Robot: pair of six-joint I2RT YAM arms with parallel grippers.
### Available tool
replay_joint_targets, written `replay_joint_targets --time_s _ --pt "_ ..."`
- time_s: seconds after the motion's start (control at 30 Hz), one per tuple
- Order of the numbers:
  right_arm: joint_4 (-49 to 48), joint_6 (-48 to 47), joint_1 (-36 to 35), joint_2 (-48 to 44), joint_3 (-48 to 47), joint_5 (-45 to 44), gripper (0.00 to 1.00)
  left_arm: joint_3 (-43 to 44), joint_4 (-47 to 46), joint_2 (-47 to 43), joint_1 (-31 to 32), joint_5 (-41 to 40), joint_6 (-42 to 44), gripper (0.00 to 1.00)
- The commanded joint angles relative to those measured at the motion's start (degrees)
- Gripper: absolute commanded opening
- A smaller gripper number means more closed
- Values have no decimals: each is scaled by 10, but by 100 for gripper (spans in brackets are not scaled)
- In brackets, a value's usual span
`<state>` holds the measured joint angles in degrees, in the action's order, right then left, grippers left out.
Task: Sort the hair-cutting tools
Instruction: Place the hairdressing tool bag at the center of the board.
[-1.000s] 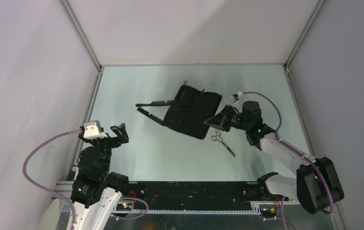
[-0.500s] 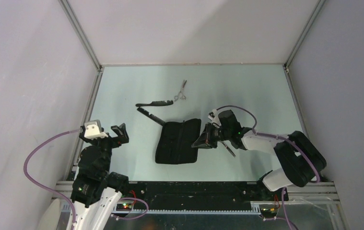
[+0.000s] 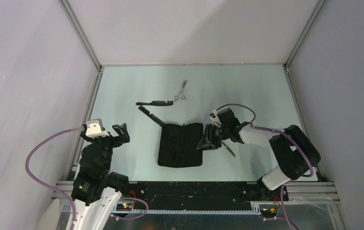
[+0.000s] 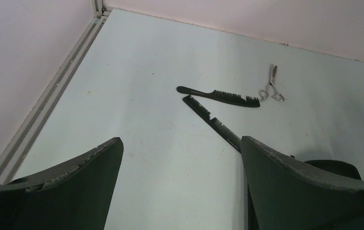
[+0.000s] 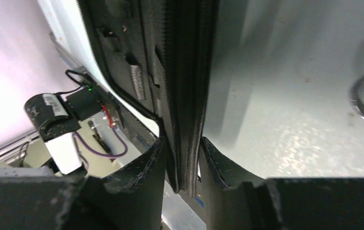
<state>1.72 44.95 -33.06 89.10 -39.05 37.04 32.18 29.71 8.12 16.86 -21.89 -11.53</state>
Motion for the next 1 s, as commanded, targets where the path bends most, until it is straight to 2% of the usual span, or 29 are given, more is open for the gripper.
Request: replay_joint_targets --time_s 0.0,0.1,0.23,0.47,0.6,0.97 --pt "114 -82 8 -38 -45 -72 38 3 -13 15 3 13 5 100" --pt "177 -114 -1 -48 -79 -129 44 4 -14 19 4 16 5 100" --pt "238 -136 -30 -56 -120 -197 46 5 -13 19 3 16 4 100" --pt "308 -124 -99 -78 -164 -328 49 8 -10 33 3 22 1 100" --pt "324 -106 -128 -72 -172 -359 54 9 -8 42 3 24 0 99" --pt "338 -85 -179 3 -199 -404 53 9 -9 41 3 24 1 98"
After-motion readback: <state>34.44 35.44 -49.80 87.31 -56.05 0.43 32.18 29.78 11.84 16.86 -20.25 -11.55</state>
